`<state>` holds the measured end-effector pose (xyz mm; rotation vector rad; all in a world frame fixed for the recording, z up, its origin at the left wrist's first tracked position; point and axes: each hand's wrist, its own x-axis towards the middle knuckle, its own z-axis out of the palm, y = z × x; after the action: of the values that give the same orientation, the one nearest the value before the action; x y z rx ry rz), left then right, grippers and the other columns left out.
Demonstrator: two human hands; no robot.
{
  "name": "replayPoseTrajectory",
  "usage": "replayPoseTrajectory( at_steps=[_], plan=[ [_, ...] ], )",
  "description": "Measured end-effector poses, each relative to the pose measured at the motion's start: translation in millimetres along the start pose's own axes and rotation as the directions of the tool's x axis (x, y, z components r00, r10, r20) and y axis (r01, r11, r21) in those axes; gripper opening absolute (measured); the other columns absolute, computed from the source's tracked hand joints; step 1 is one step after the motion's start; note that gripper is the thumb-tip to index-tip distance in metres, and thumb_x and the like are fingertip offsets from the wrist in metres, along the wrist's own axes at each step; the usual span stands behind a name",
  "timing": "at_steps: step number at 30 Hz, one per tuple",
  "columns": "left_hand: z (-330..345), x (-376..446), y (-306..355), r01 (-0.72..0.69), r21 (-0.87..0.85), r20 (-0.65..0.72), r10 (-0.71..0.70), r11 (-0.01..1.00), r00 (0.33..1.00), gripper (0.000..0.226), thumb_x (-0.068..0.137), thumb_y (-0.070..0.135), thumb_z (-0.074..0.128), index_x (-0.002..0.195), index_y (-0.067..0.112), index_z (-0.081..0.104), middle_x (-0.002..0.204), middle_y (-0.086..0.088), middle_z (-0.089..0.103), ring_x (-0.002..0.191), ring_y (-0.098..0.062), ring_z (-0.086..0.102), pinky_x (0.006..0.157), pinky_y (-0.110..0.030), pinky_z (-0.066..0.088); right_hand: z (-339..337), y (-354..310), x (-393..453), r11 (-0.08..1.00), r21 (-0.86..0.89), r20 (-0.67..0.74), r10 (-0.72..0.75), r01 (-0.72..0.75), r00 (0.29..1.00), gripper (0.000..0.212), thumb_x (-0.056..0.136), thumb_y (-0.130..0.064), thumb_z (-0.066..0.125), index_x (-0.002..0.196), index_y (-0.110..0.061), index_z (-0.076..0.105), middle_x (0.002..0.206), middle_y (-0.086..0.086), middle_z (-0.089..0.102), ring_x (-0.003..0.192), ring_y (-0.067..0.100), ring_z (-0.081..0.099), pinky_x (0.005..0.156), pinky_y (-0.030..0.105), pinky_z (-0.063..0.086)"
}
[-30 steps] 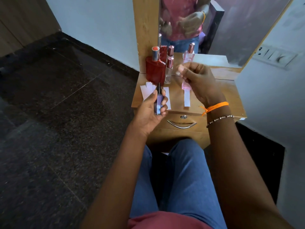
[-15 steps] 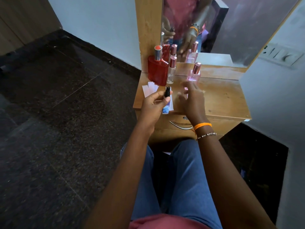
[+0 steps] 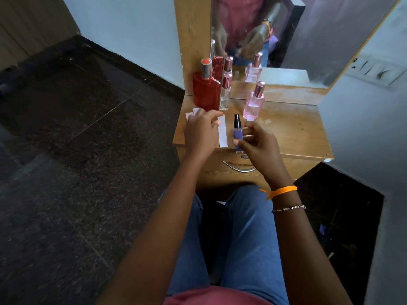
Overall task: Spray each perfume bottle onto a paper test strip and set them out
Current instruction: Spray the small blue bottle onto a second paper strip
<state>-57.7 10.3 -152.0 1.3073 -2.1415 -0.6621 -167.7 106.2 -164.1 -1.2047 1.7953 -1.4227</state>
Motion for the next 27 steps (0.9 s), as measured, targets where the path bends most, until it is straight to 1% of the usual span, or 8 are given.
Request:
replayPoseTrajectory(
  at_steps=[3, 6, 9, 13, 17, 20, 25, 27],
  plan=[
    [7.3, 10.9, -1.6, -0.053, 0.271, 0.073, 0.034, 0.961, 0.997, 0.041, 0.094, 0.022, 0.051, 0.134, 0.028, 0.047, 0.134, -0.005, 0.050, 0.128, -0.027, 0.037, 0.103, -0.042, 0.028, -3.3, 0.1, 0.8, 1.000, 0.021, -0.002, -0.004, 0.004, 1.000, 0.034, 0.079, 0.005, 0.068, 0.109, -0.006, 0.059, 0.091, 0.003, 0.069, 0.082, 0.018, 0.067, 0.068, 0.031, 0.057],
    [16.1, 16.2, -3.6, -0.081, 0.356, 0.175, 0.018, 0.931, 0.984, 0.045, 0.094, 0.028, 0.051, 0.138, 0.027, 0.042, 0.139, -0.008, 0.043, 0.130, -0.031, 0.030, 0.105, -0.045, 0.024, -5.5, 0.0, 1.4, 0.999, 0.052, -0.005, -0.004, 0.004, 1.000, 0.035, 0.078, 0.006, 0.068, 0.111, -0.001, 0.058, 0.090, 0.005, 0.068, 0.081, 0.017, 0.065, 0.068, 0.031, 0.056],
    [20.6, 14.8, -3.6, -0.079, 0.358, 0.194, 0.008, 0.930, 0.981, 0.045, 0.094, 0.028, 0.051, 0.138, 0.025, 0.043, 0.140, -0.009, 0.041, 0.130, -0.031, 0.028, 0.103, -0.044, 0.024, -7.5, 2.2, 1.6, 0.998, 0.067, 0.000, -0.004, 0.004, 1.000, 0.032, 0.079, 0.003, 0.067, 0.109, -0.004, 0.059, 0.093, 0.007, 0.069, 0.083, 0.019, 0.066, 0.073, 0.037, 0.057],
    [20.6, 12.3, -2.6, -0.069, 0.333, 0.148, 0.020, 0.940, 0.989, 0.040, 0.093, 0.026, 0.053, 0.133, 0.024, 0.047, 0.138, -0.006, 0.043, 0.131, -0.030, 0.027, 0.102, -0.043, 0.023, -7.9, -0.8, -1.3, 0.991, 0.137, 0.025, -0.005, 0.002, 1.000, 0.029, 0.086, 0.003, 0.060, 0.112, -0.008, 0.058, 0.097, 0.007, 0.069, 0.086, 0.018, 0.065, 0.074, 0.032, 0.056],
    [21.0, 13.7, 0.3, -0.091, 0.406, 0.223, -0.002, 0.909, 0.975, 0.048, 0.095, 0.026, 0.048, 0.141, 0.026, 0.035, 0.142, -0.010, 0.035, 0.130, -0.033, 0.025, 0.101, -0.044, 0.025, -6.6, -4.6, -2.8, 0.984, 0.179, 0.034, -0.005, -0.001, 0.999, 0.030, 0.086, 0.005, 0.059, 0.114, -0.006, 0.057, 0.093, 0.003, 0.068, 0.084, 0.015, 0.064, 0.075, 0.031, 0.056],
    [20.3, 17.2, 1.0, -0.098, 0.419, 0.243, -0.008, 0.903, 0.970, 0.043, 0.095, 0.026, 0.049, 0.137, 0.026, 0.041, 0.140, -0.011, 0.035, 0.129, -0.035, 0.025, 0.099, -0.043, 0.025, -6.2, -5.0, -3.6, 0.982, 0.187, 0.040, 0.000, -0.007, 0.999, 0.030, 0.086, 0.006, 0.059, 0.114, -0.005, 0.057, 0.095, 0.006, 0.068, 0.085, 0.016, 0.064, 0.075, 0.032, 0.055],
    [17.3, 12.8, 1.6, -0.100, 0.324, 0.104, 0.069, 0.941, 0.992, 0.030, 0.089, 0.017, 0.057, 0.118, 0.021, 0.059, 0.128, -0.004, 0.053, 0.126, -0.029, 0.032, 0.095, -0.039, 0.025, -6.5, -8.8, -6.1, 0.969, 0.245, 0.062, 0.007, -0.022, 0.998, 0.028, 0.090, 0.004, 0.054, 0.117, -0.002, 0.054, 0.100, 0.022, 0.065, 0.088, 0.019, 0.059, 0.078, 0.033, 0.051],
    [12.0, 10.9, 4.6, -0.083, 0.260, 0.043, 0.074, 0.962, 0.996, 0.030, 0.088, 0.015, 0.058, 0.117, 0.022, 0.060, 0.122, -0.001, 0.060, 0.124, -0.026, 0.038, 0.098, -0.039, 0.025, -6.6, -8.6, -7.3, 0.960, 0.277, 0.094, 0.015, -0.041, 0.995, 0.025, 0.092, -0.003, 0.052, 0.116, -0.004, 0.054, 0.100, 0.017, 0.063, 0.090, 0.019, 0.057, 0.081, 0.034, 0.049]
  ],
)
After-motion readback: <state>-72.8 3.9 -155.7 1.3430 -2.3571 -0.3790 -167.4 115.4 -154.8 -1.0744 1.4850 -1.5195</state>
